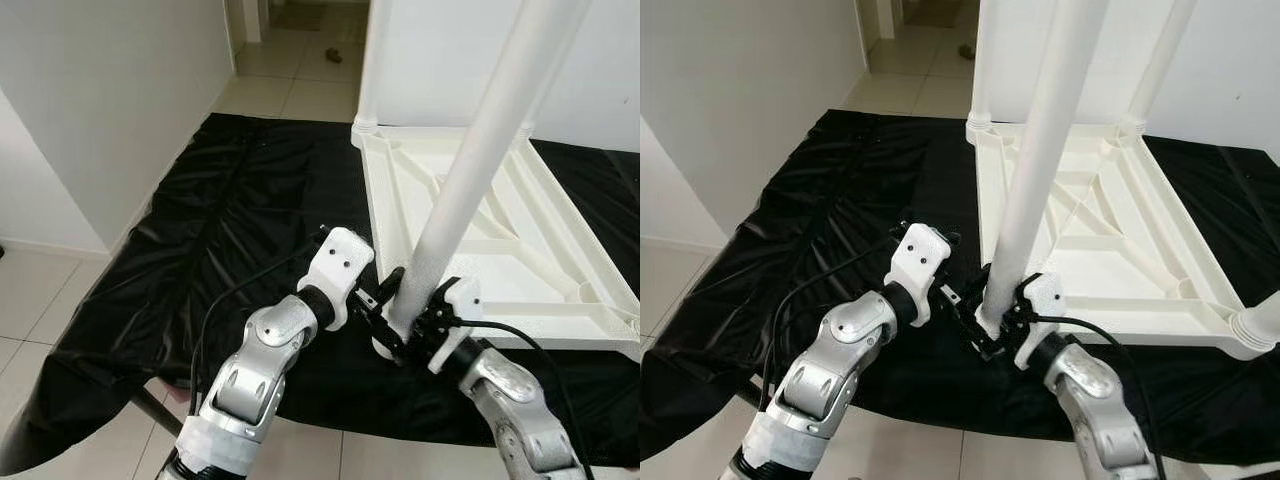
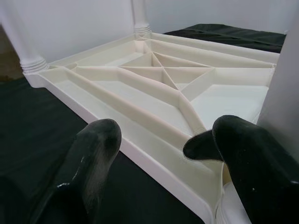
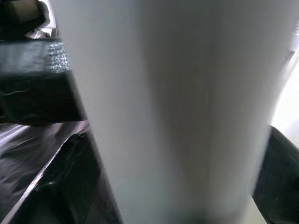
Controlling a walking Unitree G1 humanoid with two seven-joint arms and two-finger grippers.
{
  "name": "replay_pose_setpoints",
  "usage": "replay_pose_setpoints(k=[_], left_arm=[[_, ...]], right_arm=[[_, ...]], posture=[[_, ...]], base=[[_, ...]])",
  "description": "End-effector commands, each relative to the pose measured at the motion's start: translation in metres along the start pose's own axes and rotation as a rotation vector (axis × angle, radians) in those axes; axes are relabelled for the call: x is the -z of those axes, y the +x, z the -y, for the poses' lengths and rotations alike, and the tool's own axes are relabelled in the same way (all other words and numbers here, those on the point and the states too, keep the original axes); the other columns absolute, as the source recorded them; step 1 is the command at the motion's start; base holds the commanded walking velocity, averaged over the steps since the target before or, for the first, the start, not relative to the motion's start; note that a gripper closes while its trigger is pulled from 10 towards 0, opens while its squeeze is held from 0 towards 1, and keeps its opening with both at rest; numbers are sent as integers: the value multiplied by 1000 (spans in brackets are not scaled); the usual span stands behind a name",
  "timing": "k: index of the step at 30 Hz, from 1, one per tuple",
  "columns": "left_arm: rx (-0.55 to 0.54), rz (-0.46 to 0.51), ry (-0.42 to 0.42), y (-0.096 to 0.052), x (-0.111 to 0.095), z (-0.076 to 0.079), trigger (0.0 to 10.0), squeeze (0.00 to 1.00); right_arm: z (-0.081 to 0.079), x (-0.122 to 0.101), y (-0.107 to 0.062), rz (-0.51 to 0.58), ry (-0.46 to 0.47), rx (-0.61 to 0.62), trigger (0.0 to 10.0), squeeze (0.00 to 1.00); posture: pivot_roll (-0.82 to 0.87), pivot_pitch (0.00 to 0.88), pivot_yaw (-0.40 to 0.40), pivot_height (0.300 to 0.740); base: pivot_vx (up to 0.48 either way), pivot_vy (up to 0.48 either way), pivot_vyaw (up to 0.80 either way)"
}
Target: Building children table
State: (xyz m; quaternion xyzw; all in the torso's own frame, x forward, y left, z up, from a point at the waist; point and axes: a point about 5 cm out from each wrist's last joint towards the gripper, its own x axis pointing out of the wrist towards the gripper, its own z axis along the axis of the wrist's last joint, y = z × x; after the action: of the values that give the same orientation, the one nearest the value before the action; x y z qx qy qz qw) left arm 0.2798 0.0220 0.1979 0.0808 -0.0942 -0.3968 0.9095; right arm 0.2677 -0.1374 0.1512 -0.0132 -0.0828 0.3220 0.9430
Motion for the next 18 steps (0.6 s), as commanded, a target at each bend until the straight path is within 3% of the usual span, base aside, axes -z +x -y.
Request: replay_pose_setpoints(k=[1,4,6,7,18], left_arm=[[82,8,7,4,0,14,10000,0],[74,-7,17,2,4,14,10000,0],[54,-32,19,-1,10,11,10000,0],[40,-51,19,-4,15,8,10000,0],[-2,-113,20,-11,35,-2,10000,0]], right_arm=[[-5,3,11,3,5,14,10000,0],[-8,3,15,13,23,17,10000,0],[-12,4,14,19,24,5,3882,0],[-11,3,10,23,31,10,0,0],[-2,-4,-17,24,-4,71,0,0]], posture=[[10,85,6,740],[19,87,-1,740],[23,88,-5,740],[24,91,-7,740],[-8,101,-7,740]], base=[[0,0,0],[0,0,0],[0,0,0],[0,0,0],[0,0,0]])
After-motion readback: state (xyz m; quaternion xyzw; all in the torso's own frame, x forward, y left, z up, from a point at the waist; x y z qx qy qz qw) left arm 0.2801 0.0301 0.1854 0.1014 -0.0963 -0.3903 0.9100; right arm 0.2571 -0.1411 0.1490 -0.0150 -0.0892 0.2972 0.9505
